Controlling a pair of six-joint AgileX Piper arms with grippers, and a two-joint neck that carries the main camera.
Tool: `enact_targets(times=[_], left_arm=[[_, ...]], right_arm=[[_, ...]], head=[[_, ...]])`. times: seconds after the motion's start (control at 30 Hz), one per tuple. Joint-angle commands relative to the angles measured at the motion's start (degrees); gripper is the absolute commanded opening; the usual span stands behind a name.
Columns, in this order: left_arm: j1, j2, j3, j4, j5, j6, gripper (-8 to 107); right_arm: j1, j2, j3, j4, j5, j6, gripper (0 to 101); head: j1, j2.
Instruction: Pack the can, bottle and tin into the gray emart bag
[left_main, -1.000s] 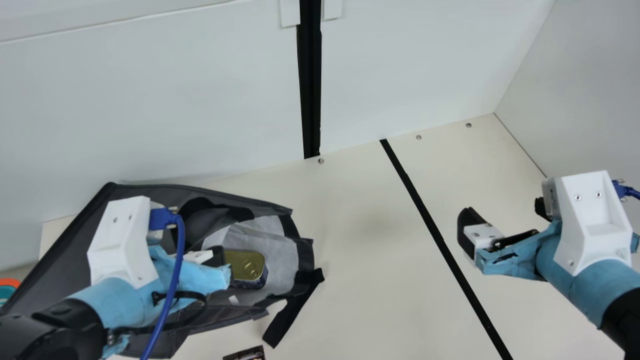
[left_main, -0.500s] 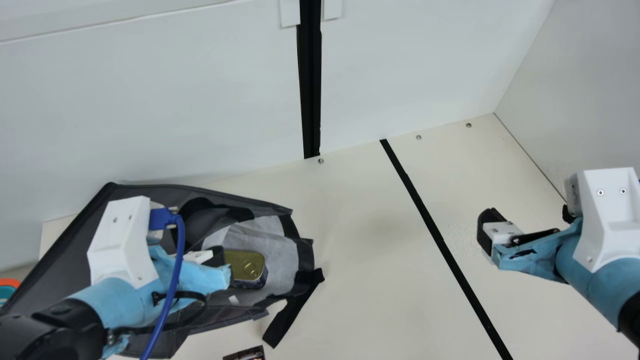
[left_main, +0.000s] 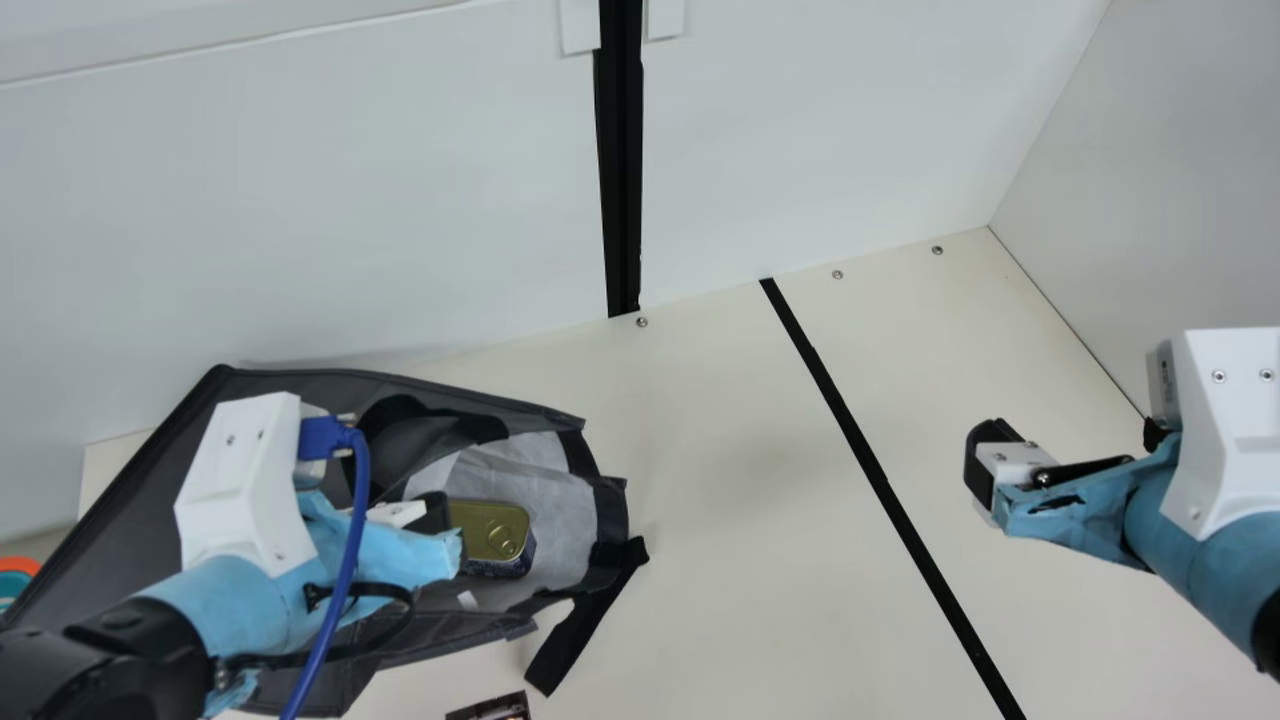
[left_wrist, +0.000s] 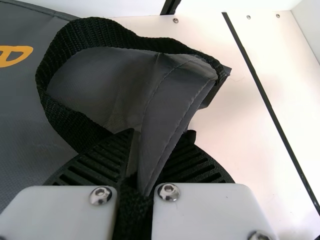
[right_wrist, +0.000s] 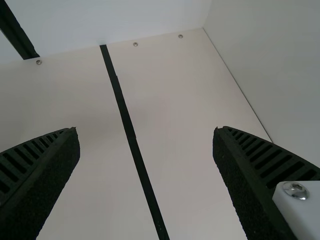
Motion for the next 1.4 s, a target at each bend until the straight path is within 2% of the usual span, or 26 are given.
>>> enact_targets(times=[0.0, 0.83, 1.37], left_arm=[[0.0, 0.0, 0.0, 0.0, 0.0, 0.0, 10], [0.0, 0.0, 0.0, 0.0, 0.0, 0.0, 10], [0.0, 0.0, 0.0, 0.0, 0.0, 0.0, 10]], right_arm=[[0.5, 0.1, -0.4, -0.6, 0.8, 1.0, 91], [3.0, -0.5, -4.1, -4.8, 7.5, 7.6, 91], [2.1, -0.6, -4.8, -4.6, 8.9, 8.9, 91]], head=[[-1.3, 0.0], [-1.3, 0.0], [-1.3, 0.0]])
